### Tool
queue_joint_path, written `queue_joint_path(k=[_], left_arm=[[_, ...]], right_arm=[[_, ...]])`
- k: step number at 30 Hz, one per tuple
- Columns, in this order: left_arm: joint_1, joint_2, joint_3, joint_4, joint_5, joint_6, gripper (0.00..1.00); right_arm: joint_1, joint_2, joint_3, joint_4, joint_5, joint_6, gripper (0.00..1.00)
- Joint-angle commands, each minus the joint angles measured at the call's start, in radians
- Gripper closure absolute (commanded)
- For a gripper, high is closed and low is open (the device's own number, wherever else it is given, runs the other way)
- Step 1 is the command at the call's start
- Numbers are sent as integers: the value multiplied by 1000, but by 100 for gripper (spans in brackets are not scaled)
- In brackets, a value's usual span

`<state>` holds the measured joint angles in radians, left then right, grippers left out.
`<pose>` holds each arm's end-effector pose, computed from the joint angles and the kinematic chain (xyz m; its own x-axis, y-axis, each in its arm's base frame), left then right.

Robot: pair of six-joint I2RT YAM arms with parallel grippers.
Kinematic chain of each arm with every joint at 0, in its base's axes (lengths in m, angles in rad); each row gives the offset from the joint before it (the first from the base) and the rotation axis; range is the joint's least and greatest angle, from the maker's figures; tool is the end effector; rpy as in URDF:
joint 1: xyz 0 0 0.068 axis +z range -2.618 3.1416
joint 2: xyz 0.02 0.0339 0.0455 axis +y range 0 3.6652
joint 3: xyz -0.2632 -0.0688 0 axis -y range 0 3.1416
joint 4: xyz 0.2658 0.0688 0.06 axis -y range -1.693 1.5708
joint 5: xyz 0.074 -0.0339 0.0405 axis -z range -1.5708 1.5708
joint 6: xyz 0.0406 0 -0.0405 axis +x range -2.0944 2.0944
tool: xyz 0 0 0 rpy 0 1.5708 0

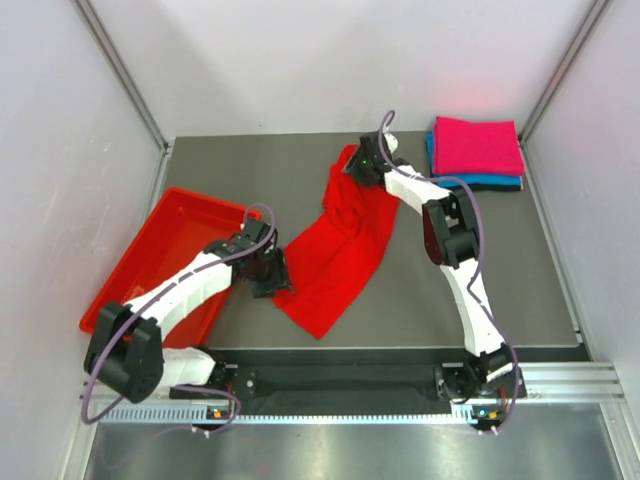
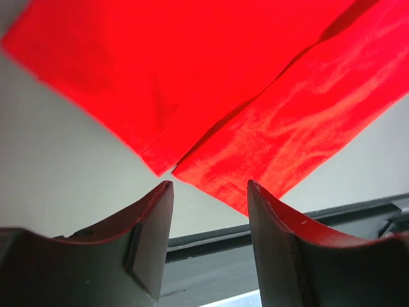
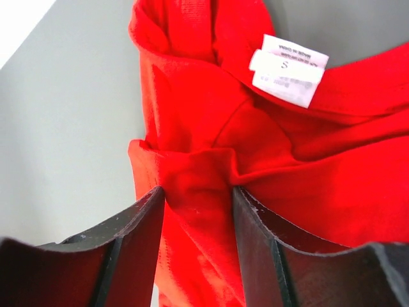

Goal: Fold and stack the t-shirts
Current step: Fold the tshirt

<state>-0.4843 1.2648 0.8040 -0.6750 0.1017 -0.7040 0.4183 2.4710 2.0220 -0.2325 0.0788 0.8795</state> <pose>0.2226 -0.1218 0.1963 -0.9361 -0.2351 -0.2616 -0.1376 0.9292 -0.3429 0.5318 0.2329 0.1436 -0.6359 0.5578 -0.5333 0.2209 0.7937 0.5667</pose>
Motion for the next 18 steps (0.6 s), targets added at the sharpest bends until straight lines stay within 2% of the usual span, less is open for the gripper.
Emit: queue_joint_path(k=[1,6,12,18], left_arm=[[0,50,0,89,101,21,45],[-13,114,-11,153,135,6,46],[-66,200,-20,196,138,-2,45],[-160,251,-22,245,119,-22,46]], right_arm=[[-32,97,78,-28,-50,-30,52],[-87,141,127,68,-76,-2,52],[-113,143,195,174,-120,-56,48],[-124,60,176,211,-197,-138,44]])
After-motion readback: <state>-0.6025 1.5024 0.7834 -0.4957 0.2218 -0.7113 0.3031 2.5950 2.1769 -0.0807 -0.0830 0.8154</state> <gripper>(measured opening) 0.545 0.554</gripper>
